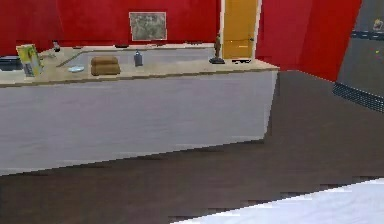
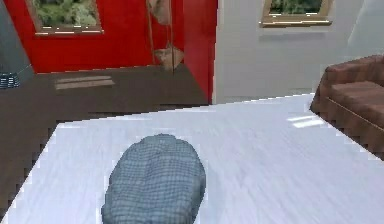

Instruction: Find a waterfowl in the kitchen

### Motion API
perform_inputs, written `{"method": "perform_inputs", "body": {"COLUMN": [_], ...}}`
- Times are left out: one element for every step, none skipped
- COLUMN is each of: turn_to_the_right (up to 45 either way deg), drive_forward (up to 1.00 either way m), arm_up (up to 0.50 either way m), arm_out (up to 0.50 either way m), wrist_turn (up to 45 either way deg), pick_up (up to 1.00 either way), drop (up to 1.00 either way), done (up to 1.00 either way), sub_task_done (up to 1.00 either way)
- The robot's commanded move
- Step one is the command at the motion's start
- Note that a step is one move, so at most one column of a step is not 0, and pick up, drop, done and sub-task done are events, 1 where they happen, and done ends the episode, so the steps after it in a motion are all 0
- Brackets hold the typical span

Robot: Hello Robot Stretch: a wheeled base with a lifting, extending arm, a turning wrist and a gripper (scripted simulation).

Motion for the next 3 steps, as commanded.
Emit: {"method": "perform_inputs", "body": {"turn_to_the_right": [0.0, 15.0, 0.0], "drive_forward": [0.45, 0.0, 0.85], "arm_up": [0.0, 0.0, 0.0], "arm_out": [0.0, 0.0, 0.0], "wrist_turn": [0.0, 0.0, 0.0], "pick_up": [0.0, 0.0, 0.0], "drop": [0.0, 0.0, 0.0], "done": [0.0, 0.0, 0.0], "sub_task_done": [0.0, 0.0, 0.0]}}
